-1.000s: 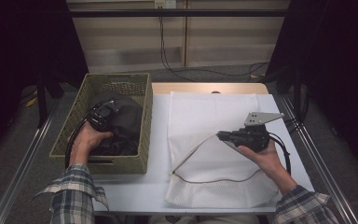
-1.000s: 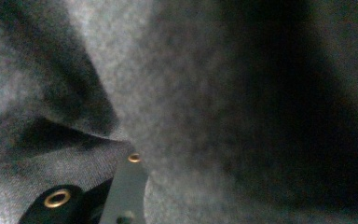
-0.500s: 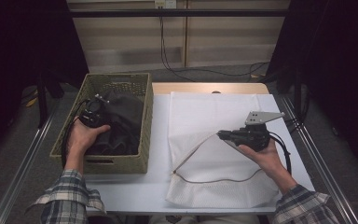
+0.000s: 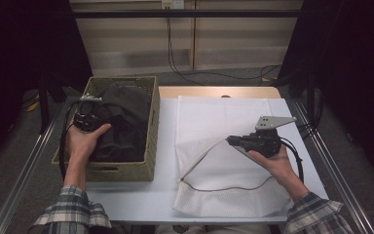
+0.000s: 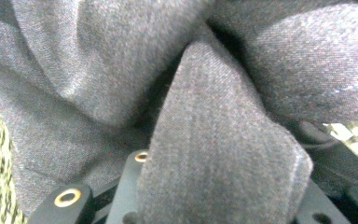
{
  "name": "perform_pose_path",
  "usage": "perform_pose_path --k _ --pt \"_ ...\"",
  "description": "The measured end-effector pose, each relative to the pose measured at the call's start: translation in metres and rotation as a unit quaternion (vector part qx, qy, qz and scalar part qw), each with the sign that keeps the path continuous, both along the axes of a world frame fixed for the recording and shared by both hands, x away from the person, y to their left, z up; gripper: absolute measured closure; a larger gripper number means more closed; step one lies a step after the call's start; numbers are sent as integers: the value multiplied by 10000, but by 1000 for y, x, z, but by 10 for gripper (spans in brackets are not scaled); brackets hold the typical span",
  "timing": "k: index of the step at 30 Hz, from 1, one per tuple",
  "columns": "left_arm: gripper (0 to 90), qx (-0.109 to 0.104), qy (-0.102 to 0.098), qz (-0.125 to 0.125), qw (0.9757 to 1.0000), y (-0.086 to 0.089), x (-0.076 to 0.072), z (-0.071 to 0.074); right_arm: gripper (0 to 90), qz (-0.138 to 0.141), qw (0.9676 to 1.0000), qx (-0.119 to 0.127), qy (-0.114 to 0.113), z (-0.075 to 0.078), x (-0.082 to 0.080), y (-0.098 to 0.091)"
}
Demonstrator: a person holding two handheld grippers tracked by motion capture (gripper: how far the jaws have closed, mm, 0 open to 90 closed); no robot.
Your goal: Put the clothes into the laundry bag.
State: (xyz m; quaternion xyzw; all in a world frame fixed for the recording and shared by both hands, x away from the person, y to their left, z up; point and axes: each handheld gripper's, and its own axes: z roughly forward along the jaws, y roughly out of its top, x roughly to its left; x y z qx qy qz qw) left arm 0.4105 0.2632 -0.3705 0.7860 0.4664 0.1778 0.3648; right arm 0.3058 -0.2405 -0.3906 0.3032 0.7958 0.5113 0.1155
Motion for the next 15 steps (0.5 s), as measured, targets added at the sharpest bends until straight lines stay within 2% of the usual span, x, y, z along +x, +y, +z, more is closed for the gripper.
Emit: perform_pose_path --k 3,5,6,8,14,15 --pt "707 -249 -218 1 9995 -1 -5 3 900 3 10000 2 -2 0 0 0" --pt "706 -320 -320 -34 9990 -3 -8 3 900 -1 10000 6 -8 0 0 0" --pt "707 -447 -370 10 9983 -3 -9 3 900 -2 10000 15 -5 1 0 0" --pt "707 -507 -502 4 9975 -3 -12 4 900 -1 10000 25 -12 1 0 0" --pt "707 -764 -828 86 9936 7 -21 11 900 -17 10000 33 -10 1 -1 -1" --pt "707 -834 -917 128 9922 9 -24 13 900 -16 10000 33 -11 1 -1 -1"
